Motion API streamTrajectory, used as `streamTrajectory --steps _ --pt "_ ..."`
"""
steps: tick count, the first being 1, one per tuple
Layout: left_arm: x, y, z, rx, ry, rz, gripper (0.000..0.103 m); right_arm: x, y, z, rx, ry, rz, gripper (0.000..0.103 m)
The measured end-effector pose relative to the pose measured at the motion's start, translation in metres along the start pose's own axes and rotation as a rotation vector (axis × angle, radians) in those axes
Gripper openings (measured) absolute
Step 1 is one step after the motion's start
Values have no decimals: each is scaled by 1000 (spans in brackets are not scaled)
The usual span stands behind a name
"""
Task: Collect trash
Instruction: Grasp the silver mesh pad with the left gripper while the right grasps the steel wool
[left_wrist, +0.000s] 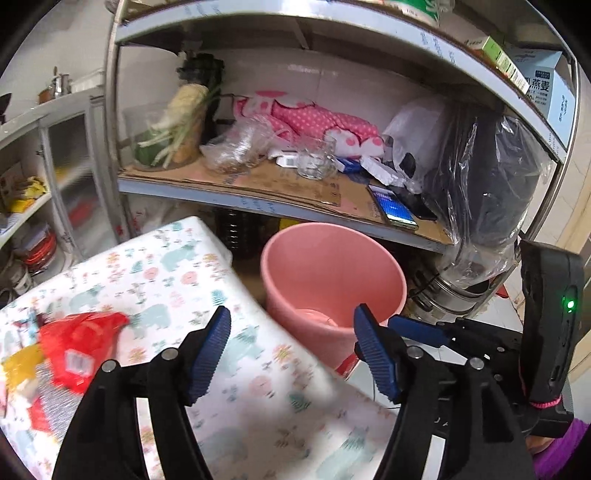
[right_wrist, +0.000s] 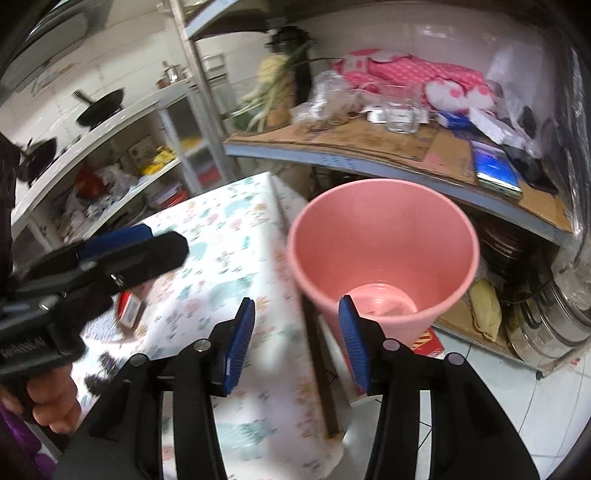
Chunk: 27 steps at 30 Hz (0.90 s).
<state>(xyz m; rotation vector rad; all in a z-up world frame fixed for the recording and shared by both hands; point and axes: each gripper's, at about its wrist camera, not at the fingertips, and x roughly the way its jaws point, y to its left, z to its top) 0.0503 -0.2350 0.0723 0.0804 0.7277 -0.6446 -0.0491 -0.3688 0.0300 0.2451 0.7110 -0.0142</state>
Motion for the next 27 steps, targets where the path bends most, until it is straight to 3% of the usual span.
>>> streamTrajectory --steps 8,15,25,27 --pt "-71 47 -27 -10 -67 56 74 3 43 -16 -80 69 92 48" --pt "-117 91 -70 -29 -54 125 76 11 78 -27 -128 162 214 48" --pt "-125 152 -127 -201 20 222 76 20 128 -34 -274 246 322 49" --pt "-124 161 -133 -234 23 219 76 21 138 -37 -306 260 348 60"
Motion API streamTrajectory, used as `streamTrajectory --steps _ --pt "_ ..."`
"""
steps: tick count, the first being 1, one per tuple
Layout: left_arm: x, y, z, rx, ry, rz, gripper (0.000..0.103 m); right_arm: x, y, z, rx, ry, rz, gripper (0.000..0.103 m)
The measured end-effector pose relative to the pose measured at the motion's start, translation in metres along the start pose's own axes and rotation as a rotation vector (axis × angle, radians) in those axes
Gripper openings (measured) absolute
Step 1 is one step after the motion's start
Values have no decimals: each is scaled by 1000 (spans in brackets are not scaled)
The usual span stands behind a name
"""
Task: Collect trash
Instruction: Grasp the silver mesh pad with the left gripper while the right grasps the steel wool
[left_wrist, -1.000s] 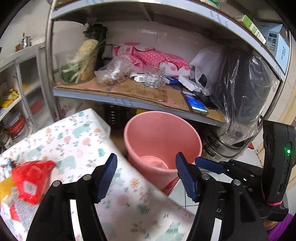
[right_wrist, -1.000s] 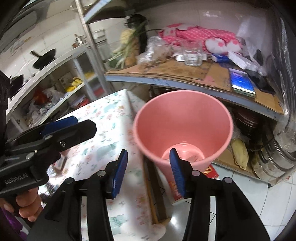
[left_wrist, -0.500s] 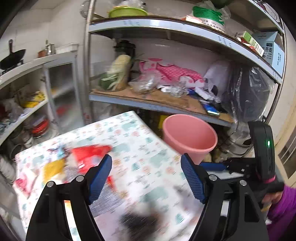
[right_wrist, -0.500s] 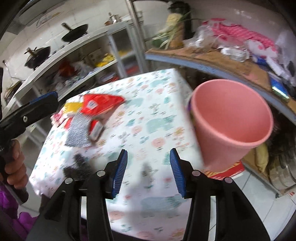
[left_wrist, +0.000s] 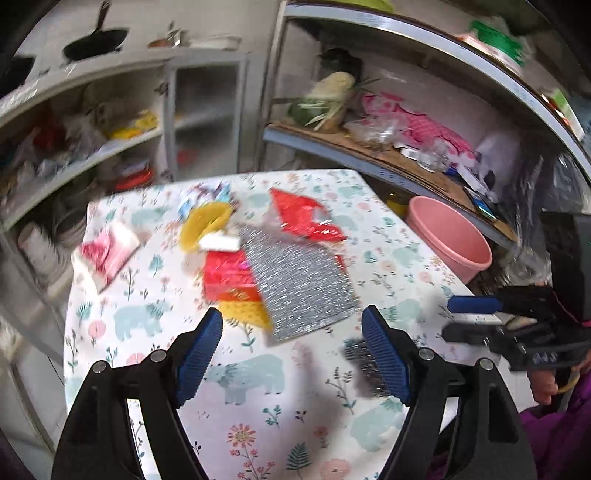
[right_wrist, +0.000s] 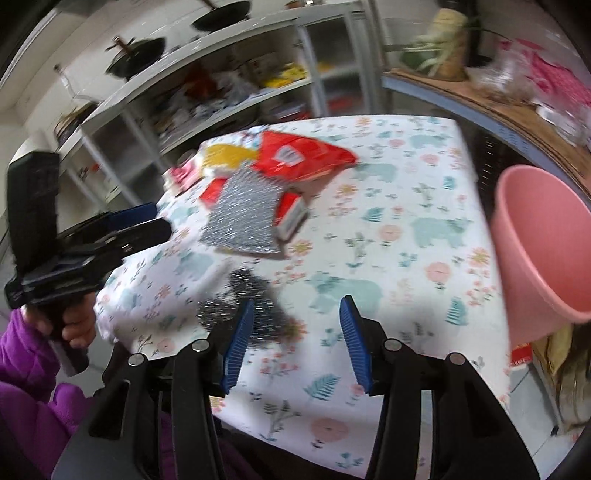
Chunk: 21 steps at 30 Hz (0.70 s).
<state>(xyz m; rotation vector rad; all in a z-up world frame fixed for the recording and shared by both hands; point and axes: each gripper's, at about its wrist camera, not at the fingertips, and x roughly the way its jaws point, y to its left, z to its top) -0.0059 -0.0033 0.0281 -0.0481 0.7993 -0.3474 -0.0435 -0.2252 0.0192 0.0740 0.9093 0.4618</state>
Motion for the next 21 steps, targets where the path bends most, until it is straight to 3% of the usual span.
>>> streamTrajectory --steps 6,9,13,17,21 --pt "32 9 4 -76 47 -24 69 15 20 7 -87 47 25 62" --pt "50 8 6 -98 73 -41 60 22 24 9 -102 66 31 62" --pt "62 3 5 -79 103 -35 43 32 27 10 -111 90 55 68" --pt "63 1 2 -79 105 -39 11 41 31 7 -119 122 83 69" --pt "52 -2 1 -58 77 -43 6 42 35 3 -127 136 111 69"
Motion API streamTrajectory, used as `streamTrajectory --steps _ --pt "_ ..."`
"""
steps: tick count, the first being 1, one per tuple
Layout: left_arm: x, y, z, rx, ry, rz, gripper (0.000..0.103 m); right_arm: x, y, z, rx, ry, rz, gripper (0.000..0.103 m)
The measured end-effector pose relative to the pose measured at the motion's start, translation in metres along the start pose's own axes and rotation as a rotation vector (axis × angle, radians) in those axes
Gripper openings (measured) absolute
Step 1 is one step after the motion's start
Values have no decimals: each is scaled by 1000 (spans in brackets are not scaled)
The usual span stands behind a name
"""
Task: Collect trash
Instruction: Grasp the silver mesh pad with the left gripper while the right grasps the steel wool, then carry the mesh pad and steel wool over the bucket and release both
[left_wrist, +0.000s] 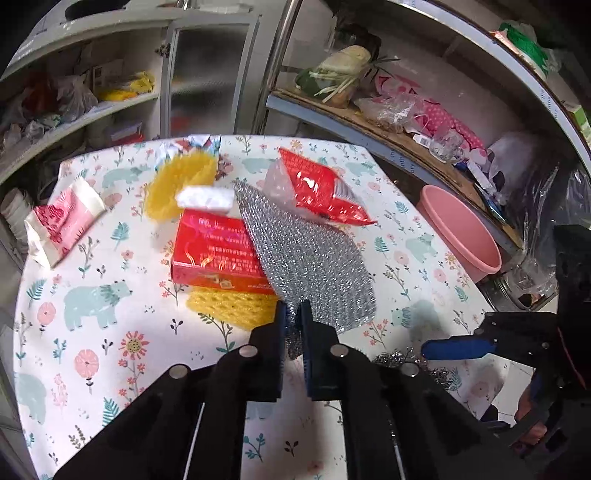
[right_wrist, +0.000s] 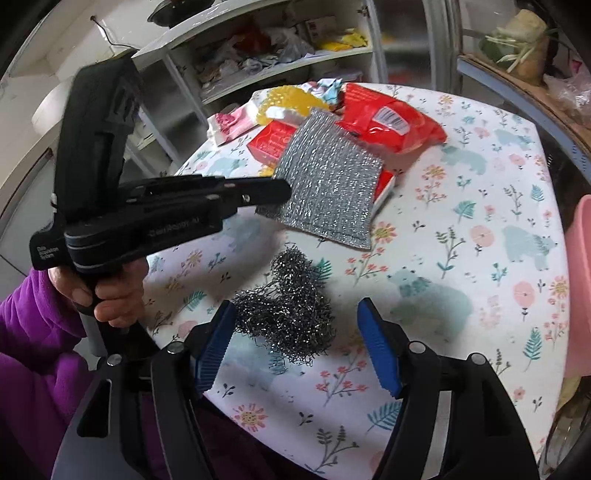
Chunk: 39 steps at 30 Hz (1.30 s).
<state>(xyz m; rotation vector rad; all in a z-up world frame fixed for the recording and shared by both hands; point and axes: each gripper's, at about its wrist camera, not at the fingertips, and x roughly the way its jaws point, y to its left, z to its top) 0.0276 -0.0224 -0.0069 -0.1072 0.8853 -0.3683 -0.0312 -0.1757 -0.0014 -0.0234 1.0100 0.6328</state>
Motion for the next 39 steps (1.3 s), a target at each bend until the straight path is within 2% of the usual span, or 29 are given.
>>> streamTrajectory --steps 4,6,9,15,25,35,39 --pt "-16 -6 -1 30 -33 -5 6 0 0 -2 2 2 13 65" --pt "-26 -8 -2 43 -52 -8 5 -2 0 -2 3 -2 26 50" --pt "-39 -8 -4 52 -73 -7 5 -7 1 -3 -6 -12 23 37" --pt "-62 -12 0 56 -126 -4 5 -22 -3 -9 0 -65 -4 24" --pt "-72 -42 16 125 -182 -23 5 -68 -32 -20 80 -238 -79 19" --pt "-67 -75 35 184 -225 -63 5 -92 -55 -19 127 -333 -160 15" --pt "-61 -86 47 191 -230 -81 5 -109 -71 -22 171 -391 -226 15"
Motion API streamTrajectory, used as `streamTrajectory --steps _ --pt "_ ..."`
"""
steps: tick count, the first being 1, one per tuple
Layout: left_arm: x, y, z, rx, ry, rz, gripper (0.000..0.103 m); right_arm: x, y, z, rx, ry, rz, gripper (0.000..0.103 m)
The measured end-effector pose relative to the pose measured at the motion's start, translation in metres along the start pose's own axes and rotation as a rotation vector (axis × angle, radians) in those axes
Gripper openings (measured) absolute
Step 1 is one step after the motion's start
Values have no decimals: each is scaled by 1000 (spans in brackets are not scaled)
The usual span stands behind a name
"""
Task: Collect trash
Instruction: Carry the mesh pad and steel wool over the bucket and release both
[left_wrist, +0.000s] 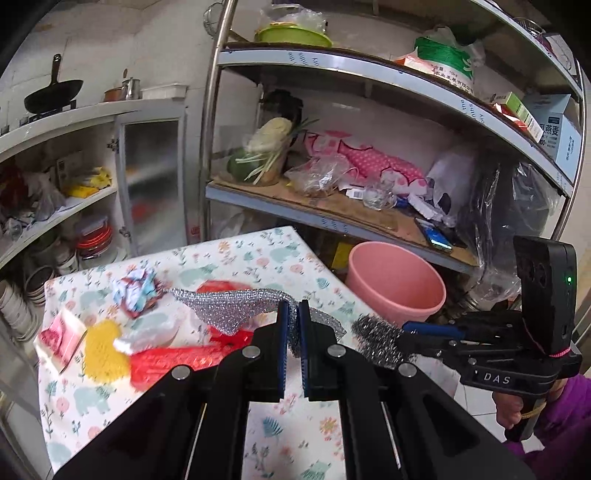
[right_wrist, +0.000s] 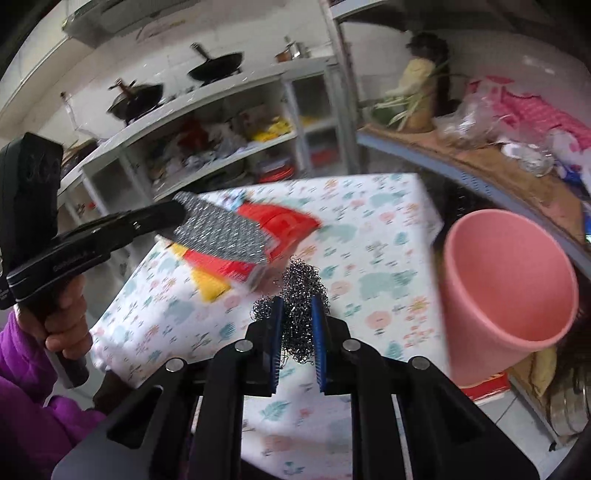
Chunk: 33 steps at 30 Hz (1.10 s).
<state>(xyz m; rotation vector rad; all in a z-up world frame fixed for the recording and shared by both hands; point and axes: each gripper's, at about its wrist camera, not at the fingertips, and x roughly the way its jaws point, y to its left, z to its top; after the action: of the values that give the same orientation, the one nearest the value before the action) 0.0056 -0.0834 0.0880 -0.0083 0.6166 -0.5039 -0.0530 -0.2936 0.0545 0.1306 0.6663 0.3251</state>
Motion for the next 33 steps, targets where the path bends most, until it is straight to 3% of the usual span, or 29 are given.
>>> streamTrajectory --steps 16,24,33 --pt "78 -66 48 79 2 -176 5 -34 -102 4 192 -131 -251 15" --pt "133 -105 60 116 32 -253 5 -35 -139 0 265 -164 -333 15" --pt "184 -135 55 146 89 -285 5 -25 -161 -5 292 -148 -386 15"
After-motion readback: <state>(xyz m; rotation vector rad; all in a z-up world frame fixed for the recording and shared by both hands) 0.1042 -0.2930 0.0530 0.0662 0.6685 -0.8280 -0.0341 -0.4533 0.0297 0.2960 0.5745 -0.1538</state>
